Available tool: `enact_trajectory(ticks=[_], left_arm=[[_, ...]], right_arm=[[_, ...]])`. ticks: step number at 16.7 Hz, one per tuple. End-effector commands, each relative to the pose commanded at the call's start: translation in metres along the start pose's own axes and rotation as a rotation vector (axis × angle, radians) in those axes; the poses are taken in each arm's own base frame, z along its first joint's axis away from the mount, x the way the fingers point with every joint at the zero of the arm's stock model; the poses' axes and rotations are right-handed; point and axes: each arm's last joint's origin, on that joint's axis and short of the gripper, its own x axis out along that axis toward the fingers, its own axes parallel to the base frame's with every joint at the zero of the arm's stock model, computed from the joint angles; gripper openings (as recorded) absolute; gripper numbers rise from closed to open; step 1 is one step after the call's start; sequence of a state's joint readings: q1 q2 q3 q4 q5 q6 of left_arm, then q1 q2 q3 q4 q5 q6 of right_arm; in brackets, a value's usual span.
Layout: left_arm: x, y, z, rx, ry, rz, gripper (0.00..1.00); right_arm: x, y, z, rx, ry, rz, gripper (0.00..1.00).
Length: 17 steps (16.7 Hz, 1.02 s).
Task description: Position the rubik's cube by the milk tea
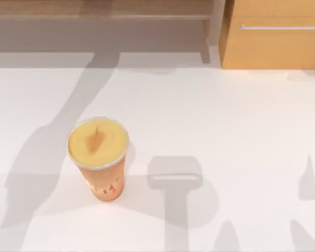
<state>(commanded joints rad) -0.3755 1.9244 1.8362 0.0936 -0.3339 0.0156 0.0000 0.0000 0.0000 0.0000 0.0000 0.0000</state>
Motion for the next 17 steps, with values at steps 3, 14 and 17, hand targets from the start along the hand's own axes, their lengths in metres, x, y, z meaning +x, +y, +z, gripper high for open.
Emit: enact_trajectory(ticks=[3,14,17], left_arm=[[0.0,0.0,0.0,0.0,0.0,0.0,0.0],[-0.002,0.0,0.012,0.002,-0.005,-0.002,0.0],[-0.018,0.008,0.032,0.031,-0.008,-0.021,0.0]], right_arm=[[0.0,0.0,0.0,0.0,0.0,0.0,1.0],[0.0,0.0,0.0,0.0,0.0,0.0,1.0],[0.0,0.0,0.0,0.0,0.0,0.0,1.0]])
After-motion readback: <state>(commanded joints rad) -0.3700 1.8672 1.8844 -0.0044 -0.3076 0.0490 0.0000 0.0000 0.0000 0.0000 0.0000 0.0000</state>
